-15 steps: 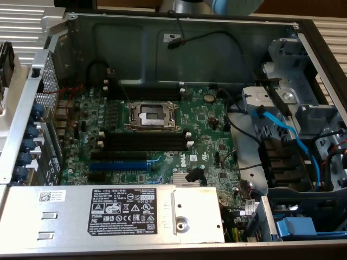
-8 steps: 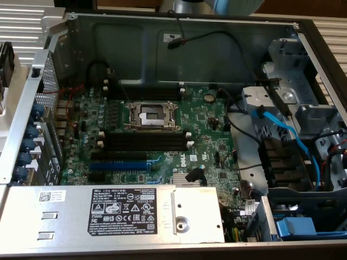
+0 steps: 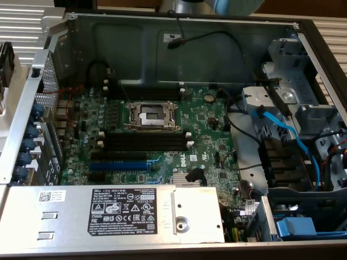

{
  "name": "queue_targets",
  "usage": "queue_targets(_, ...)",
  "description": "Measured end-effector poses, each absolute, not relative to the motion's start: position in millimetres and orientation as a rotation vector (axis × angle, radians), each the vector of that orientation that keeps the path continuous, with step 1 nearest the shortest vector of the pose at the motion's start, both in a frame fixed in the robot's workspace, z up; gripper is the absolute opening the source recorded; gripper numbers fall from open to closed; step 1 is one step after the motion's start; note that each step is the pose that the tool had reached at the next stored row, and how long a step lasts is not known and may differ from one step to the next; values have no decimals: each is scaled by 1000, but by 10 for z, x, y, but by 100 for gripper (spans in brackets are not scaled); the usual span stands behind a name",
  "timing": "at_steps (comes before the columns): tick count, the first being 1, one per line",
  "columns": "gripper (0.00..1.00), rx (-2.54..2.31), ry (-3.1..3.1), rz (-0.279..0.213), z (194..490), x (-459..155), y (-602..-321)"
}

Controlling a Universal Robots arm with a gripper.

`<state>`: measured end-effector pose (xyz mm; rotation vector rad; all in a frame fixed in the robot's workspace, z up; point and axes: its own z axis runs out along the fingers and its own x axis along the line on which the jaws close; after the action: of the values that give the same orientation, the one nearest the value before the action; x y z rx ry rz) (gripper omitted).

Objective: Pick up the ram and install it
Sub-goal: 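Pick up the ram and move it above insertion slot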

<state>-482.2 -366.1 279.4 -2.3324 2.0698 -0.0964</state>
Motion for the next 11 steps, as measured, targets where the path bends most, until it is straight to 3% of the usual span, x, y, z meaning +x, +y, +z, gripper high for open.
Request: queue_targets(11,10,-2333,2070,-96,2594,-4805,-3675)
